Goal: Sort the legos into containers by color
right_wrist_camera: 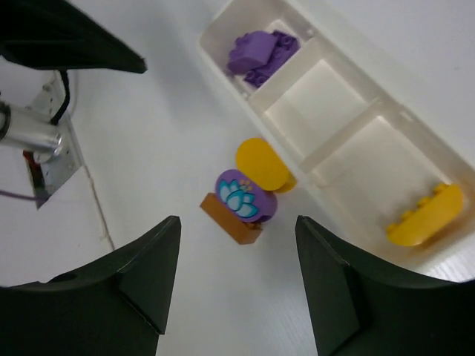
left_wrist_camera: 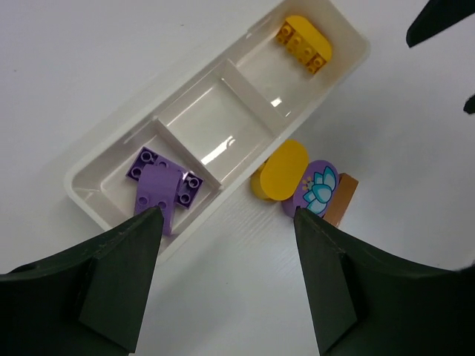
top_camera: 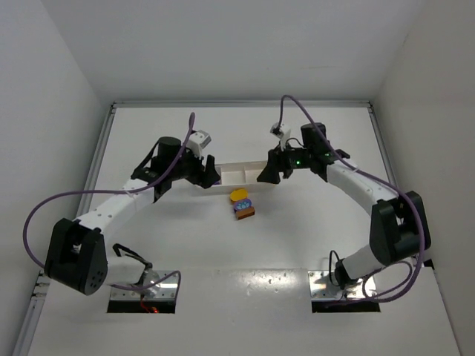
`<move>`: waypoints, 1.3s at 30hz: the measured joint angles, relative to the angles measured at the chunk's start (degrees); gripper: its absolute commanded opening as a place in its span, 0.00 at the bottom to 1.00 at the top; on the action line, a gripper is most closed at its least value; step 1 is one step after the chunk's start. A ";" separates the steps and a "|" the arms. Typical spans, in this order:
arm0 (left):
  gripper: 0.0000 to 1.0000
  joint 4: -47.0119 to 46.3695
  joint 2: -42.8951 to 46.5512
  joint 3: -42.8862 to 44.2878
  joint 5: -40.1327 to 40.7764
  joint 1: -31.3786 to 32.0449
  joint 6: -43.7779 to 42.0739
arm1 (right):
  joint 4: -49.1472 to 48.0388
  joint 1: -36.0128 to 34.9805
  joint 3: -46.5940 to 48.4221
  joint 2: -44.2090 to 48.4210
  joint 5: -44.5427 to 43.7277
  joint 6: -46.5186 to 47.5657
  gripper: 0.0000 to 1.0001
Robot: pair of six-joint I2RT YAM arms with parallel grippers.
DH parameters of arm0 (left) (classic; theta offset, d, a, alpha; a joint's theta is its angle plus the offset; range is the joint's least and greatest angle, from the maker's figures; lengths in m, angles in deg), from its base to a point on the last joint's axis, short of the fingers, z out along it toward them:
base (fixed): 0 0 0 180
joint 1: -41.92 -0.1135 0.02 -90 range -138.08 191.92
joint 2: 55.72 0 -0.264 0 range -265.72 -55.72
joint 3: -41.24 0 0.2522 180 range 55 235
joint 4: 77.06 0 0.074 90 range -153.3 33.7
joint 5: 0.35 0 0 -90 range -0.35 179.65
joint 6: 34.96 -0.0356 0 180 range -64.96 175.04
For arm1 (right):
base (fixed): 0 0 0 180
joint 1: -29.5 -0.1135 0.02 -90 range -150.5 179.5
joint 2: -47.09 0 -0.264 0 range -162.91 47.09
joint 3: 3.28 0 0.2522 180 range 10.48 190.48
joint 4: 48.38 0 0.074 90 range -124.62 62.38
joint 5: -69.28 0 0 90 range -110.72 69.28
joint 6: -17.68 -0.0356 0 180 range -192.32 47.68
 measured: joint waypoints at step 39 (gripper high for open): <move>0.77 3.89 10.23 -3.69 10.12 0.20 -1.07 | 0.59 -30.67 -1.68 -13.22 -53.70 -26.40 1.00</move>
